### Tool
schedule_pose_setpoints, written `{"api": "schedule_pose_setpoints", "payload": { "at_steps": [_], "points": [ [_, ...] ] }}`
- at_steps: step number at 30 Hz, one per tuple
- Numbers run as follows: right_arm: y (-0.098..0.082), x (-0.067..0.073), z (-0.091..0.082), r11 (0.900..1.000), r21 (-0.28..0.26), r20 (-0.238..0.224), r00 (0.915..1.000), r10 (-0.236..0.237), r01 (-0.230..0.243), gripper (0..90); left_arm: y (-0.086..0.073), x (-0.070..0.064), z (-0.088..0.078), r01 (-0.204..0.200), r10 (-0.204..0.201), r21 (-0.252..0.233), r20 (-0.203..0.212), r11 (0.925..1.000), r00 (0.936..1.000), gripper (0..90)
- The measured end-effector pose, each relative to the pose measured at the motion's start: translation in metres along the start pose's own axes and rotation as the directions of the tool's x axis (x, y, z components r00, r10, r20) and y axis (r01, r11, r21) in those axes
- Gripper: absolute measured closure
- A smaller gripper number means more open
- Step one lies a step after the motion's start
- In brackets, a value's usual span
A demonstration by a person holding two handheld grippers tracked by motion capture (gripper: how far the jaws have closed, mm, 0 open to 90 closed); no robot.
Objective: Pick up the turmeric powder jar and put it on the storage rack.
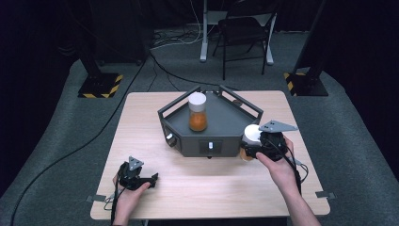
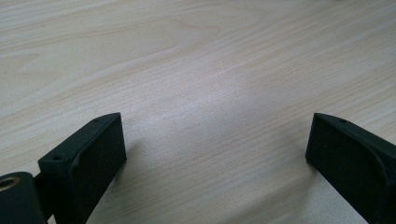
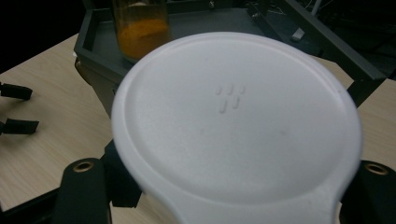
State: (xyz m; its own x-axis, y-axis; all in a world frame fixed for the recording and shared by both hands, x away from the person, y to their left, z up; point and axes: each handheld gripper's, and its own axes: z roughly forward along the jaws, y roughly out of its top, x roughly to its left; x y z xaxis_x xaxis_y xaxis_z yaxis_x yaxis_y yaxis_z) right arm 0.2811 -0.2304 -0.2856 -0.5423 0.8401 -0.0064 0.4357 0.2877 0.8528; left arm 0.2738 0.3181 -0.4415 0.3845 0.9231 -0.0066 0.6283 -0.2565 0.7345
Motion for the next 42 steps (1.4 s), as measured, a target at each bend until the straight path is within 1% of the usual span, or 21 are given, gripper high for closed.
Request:
{"api": "schedule_pose_setpoints", "payload": {
  "at_steps": [3, 7, 15, 22, 25, 27, 29, 34, 37, 42],
  "points": [
    [0.010, -0.001, 0.002, 1.000, -0.002, -0.001, 1.0000, -0.003, 0.003, 29.7, 0.000, 0.000, 0.000, 0.000, 0.000, 0.000, 0.000, 1.0000, 1.0000, 4.2],
    [0.021, -0.005, 0.005, 1.000, -0.014, -0.002, 1.0000, 0.007, -0.007, 29.7, 0.000, 0.000, 0.000, 0.001, -0.001, 0.000, 0.000, 1.0000, 1.0000, 4.2],
    [0.042, -0.008, 0.016, 1.000, -0.023, 0.016, 0.9997, 0.021, -0.020, 29.8, 0.000, 0.000, 0.000, 0.001, -0.001, 0.000, 0.000, 1.0000, 1.0000, 4.2],
    [0.056, -0.008, 0.033, 1.000, -0.026, 0.038, 0.9992, 0.016, -0.015, 29.8, 0.000, 0.000, 0.000, -0.002, 0.002, 0.001, 0.002, 1.0000, 1.0000, 3.9],
    [0.061, -0.012, 0.041, 0.999, -0.027, 0.037, 0.9988, 0.031, -0.030, 29.8, 0.001, 0.001, 0.001, -0.004, 0.004, 0.002, 0.004, 1.0000, 1.0000, 3.6],
    [0.063, -0.015, 0.046, 0.998, -0.035, 0.033, 0.9983, 0.049, -0.048, 29.8, 0.001, 0.001, 0.001, -0.005, 0.005, 0.003, 0.005, 1.0000, 1.0000, 3.5],
    [0.064, -0.017, 0.052, 0.998, -0.043, 0.036, 0.9978, 0.055, -0.054, 29.7, 0.001, 0.001, 0.001, -0.005, 0.005, 0.003, 0.005, 1.0000, 1.0000, 3.5],
    [0.071, -0.014, 0.066, 0.998, -0.042, 0.045, 0.9978, 0.050, -0.048, 29.7, 0.001, 0.001, 0.001, -0.005, 0.005, 0.003, 0.005, 1.0000, 1.0000, 3.3],
    [0.075, -0.011, 0.077, 0.999, -0.026, 0.051, 0.9980, 0.039, -0.037, 29.7, 0.001, 0.001, 0.001, -0.005, 0.005, 0.003, 0.005, 1.0000, 1.0000, 3.3],
    [0.077, -0.008, 0.092, 0.999, -0.009, 0.071, 0.9966, 0.041, -0.041, 29.7, 0.001, 0.001, 0.001, -0.005, 0.005, 0.003, 0.005, 1.0000, 1.0000, 3.3]
  ]
}}
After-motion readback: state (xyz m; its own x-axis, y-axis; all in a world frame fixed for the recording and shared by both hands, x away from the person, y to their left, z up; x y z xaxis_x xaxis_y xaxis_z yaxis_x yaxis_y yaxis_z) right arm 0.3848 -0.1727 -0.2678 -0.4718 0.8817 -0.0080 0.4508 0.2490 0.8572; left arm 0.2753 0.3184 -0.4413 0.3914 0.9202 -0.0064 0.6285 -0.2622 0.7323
